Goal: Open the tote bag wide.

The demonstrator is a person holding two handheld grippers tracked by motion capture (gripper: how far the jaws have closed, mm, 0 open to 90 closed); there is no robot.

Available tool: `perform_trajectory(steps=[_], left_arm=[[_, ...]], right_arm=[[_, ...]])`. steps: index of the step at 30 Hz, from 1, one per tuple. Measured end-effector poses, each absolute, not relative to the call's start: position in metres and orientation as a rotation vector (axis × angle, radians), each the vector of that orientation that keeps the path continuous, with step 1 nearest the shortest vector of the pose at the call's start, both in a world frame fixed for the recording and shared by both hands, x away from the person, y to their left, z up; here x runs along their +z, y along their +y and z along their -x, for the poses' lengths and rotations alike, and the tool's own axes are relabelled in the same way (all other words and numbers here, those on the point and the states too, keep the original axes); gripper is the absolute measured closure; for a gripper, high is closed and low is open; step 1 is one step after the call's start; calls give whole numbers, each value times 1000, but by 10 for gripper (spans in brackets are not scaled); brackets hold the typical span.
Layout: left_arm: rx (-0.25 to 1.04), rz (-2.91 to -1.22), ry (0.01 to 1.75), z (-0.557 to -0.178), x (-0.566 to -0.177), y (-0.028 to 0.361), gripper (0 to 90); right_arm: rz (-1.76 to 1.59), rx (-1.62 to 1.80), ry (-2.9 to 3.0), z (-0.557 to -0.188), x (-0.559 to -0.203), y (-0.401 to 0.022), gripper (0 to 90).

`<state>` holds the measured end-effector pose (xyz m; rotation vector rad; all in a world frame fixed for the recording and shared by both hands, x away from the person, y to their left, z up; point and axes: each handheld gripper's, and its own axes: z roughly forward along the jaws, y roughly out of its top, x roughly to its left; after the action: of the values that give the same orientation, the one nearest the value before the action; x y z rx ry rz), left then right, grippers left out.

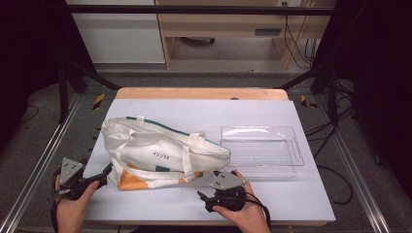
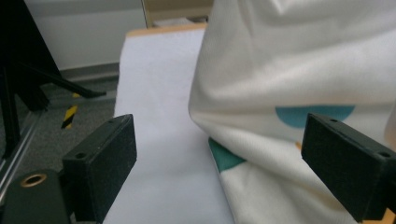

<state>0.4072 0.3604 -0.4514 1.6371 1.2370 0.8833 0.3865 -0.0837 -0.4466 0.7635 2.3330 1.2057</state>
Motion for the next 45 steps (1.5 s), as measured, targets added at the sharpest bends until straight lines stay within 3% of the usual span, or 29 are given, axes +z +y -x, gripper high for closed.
perform_trajectory(steps=[3, 7, 8, 14, 21, 29, 37, 45], left_arm=[[901, -1626, 1216, -405, -446, 362, 119], [890, -1605, 1205, -404, -431, 365, 163], [886, -1613, 1194, -405, -425, 365, 163], [885, -1673, 1079, -426, -365, 358, 189], [881, -1731, 973, -457, -318, 345, 207], [863, -1826, 871, -490, -284, 318, 218], [839, -1912, 815, -501, -282, 292, 240], [835, -1993, 818, -499, -288, 281, 245]], right_arm=[[-750, 1221, 2323, -384, -443, -84, 243], [-708, 1227, 2311, -381, -422, -83, 381], [-708, 1227, 2311, -381, -422, -83, 381], [-593, 1240, 2323, -373, -375, -75, 491], [-542, 1230, 2338, -380, -338, -64, 538], [-555, 1220, 2327, -413, -308, -40, 567], [-600, 1201, 2371, -444, -305, -22, 560], [-662, 1118, 2447, -462, -325, -7, 552]])
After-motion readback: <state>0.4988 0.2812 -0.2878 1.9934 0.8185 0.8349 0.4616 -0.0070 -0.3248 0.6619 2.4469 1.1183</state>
